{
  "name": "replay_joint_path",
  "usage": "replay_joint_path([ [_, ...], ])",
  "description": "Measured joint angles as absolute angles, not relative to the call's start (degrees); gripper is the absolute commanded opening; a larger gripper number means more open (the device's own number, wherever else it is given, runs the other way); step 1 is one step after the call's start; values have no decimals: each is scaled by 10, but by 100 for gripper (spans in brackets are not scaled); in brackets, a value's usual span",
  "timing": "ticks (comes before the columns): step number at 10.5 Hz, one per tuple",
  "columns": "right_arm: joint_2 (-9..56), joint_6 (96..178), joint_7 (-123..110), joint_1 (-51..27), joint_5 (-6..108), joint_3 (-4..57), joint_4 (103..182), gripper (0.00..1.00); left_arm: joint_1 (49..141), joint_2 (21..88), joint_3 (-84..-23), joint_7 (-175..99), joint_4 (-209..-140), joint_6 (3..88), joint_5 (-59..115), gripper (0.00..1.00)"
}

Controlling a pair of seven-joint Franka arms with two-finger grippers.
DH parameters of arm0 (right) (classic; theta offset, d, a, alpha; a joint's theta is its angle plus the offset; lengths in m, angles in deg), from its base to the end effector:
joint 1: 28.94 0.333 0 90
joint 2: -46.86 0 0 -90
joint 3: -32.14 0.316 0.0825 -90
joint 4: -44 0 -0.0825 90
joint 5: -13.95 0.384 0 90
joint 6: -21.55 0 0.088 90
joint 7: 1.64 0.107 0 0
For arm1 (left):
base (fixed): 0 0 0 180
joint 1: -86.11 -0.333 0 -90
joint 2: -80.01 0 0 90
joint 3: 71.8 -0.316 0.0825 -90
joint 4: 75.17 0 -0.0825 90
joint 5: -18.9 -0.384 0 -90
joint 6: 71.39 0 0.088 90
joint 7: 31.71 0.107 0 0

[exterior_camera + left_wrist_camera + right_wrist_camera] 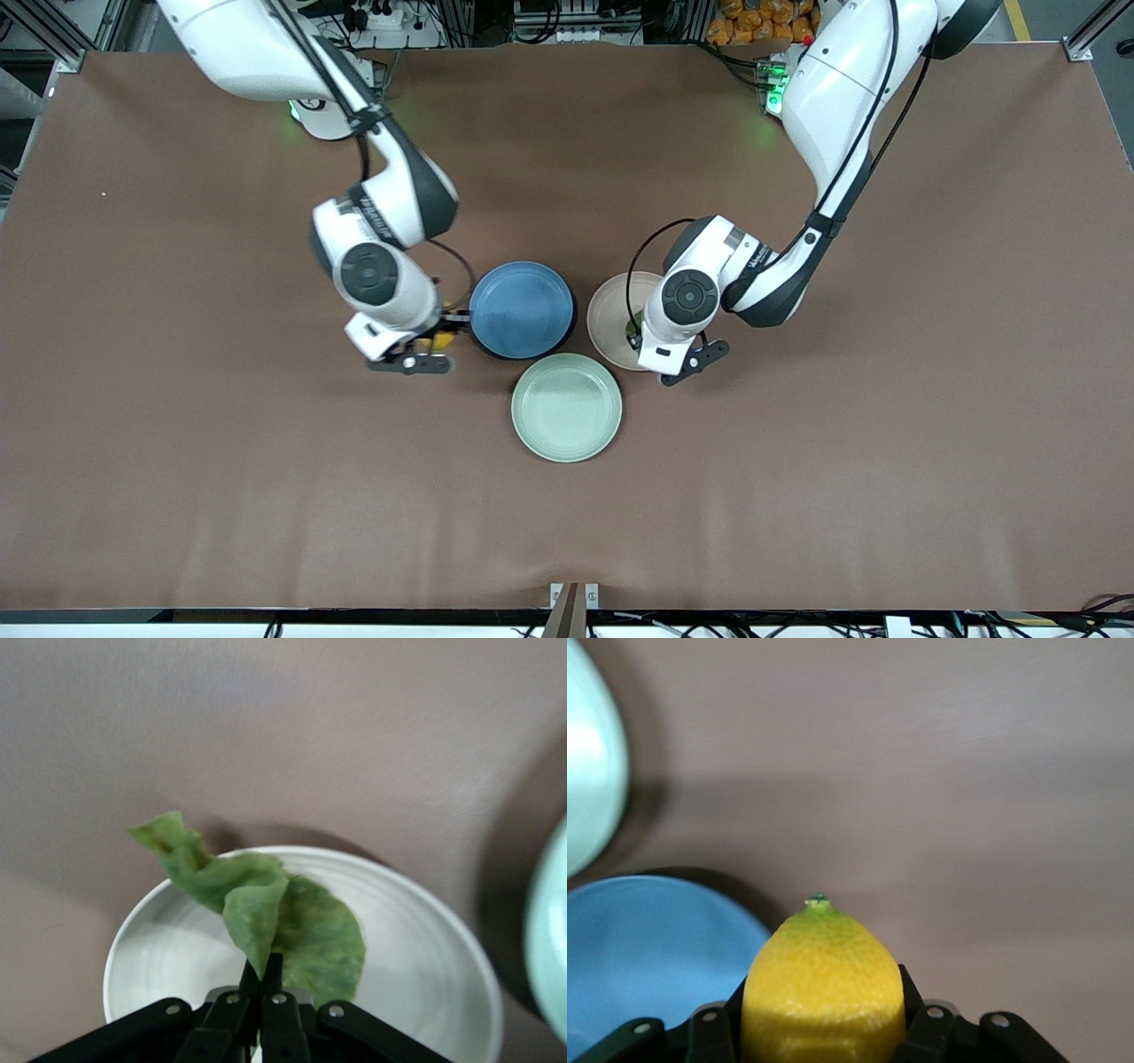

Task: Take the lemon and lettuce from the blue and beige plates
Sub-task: 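Lift the lemon with the right gripper while the left gripper lifts lettuce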

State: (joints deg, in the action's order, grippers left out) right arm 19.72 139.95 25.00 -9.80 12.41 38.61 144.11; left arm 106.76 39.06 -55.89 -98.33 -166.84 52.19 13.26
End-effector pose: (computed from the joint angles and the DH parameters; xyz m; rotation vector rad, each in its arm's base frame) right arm 0.5836 0.2717 0.2922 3.0930 -0.0183 -0.2307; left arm 0.5624 -0.3836 0.2133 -2.9931 -0.7927 0.2538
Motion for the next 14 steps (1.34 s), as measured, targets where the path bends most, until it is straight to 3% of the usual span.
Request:
replay_joint_path([
  [7, 242, 1415, -4, -137, 124, 239, 1497, 31, 981, 481, -578, -899, -1640, 458, 125, 0],
  [11, 241, 1541, -47, -150, 126, 214, 1575, 31, 881, 481, -580, -790, -1650, 420, 122, 0],
  [13, 238, 1610, -47, -151, 126, 214, 1615, 31, 856, 465, -580, -765, -1659, 420, 112, 18],
  [14, 236, 1639, -47, -152, 126, 214, 1631, 31, 854, 456, -580, -763, -1659, 420, 106, 87],
])
